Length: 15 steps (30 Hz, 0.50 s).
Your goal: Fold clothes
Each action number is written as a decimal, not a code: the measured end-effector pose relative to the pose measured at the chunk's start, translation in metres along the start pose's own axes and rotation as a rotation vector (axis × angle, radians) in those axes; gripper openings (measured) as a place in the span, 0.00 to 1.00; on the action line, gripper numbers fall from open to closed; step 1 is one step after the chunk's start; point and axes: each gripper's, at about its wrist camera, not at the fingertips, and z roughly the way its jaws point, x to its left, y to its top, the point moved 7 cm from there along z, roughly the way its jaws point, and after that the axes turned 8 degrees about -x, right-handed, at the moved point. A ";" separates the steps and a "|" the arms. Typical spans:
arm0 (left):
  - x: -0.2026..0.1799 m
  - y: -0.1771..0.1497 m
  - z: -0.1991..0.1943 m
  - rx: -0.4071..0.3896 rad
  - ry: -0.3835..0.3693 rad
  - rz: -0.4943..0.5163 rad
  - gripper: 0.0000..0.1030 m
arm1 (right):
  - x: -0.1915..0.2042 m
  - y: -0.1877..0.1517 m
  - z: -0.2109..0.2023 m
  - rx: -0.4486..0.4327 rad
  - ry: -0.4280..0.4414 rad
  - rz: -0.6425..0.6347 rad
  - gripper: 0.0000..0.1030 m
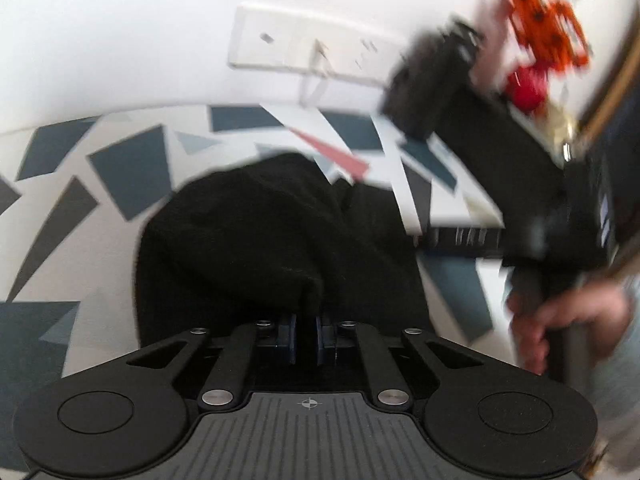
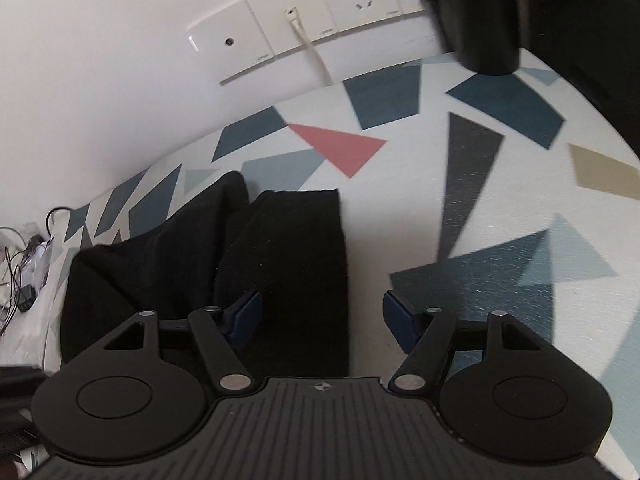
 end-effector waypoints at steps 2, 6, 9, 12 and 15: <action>0.015 0.009 -0.013 -0.057 0.048 -0.041 0.07 | 0.003 0.000 0.005 -0.001 0.020 -0.013 0.47; 0.051 0.022 -0.040 -0.144 0.153 -0.117 0.07 | 0.001 0.003 0.006 -0.022 0.037 0.021 0.10; 0.080 0.026 -0.059 -0.183 0.230 -0.164 0.07 | -0.004 0.009 -0.002 -0.063 0.029 0.056 0.07; 0.101 0.021 -0.068 -0.185 0.261 -0.210 0.07 | -0.010 0.016 -0.014 -0.097 0.002 0.076 0.06; 0.112 0.012 -0.070 -0.172 0.263 -0.227 0.08 | -0.016 0.019 -0.024 -0.108 -0.017 0.087 0.06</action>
